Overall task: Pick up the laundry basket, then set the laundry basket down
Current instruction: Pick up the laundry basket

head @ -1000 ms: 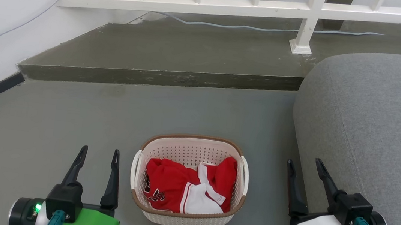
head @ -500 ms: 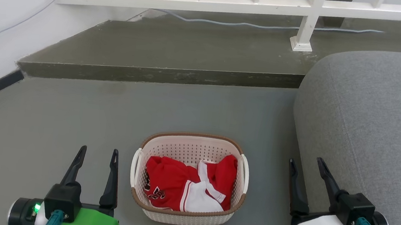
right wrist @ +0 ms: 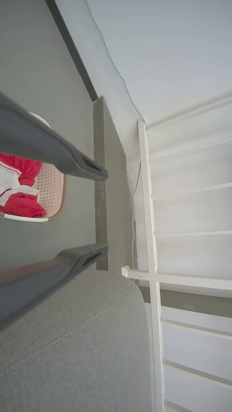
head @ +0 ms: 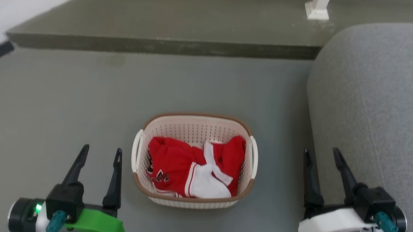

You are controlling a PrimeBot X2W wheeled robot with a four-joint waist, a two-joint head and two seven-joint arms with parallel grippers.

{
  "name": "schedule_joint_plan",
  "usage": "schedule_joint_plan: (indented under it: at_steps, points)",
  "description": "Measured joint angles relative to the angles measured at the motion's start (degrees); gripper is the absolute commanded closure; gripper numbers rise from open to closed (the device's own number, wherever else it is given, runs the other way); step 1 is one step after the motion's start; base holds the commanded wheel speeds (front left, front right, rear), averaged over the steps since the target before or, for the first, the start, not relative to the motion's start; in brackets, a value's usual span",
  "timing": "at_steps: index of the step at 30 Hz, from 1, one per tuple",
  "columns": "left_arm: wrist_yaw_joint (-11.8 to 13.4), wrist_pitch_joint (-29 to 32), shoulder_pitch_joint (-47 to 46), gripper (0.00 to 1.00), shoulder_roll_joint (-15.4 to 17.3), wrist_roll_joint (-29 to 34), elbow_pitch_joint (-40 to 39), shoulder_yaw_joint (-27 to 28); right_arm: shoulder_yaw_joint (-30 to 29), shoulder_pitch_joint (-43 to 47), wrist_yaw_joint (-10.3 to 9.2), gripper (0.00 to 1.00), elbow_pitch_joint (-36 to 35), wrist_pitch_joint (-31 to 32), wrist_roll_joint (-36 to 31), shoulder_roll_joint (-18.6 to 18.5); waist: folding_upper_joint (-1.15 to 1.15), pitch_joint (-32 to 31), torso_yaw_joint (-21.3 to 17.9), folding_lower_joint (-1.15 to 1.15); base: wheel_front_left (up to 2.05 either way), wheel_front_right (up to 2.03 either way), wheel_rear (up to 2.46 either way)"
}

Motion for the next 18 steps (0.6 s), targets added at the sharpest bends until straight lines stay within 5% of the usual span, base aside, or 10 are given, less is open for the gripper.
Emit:
schedule_joint_plan:
  at_steps: [18]
  points:
    - [-1.27,0.87,-12.72,0.0,-0.31,-0.63,10.47,0.98,-1.72,-11.36,1.94,0.0,9.13,-0.01,3.93,0.02,0.0,12.73,-1.32,0.0,0.0,0.0,0.0]
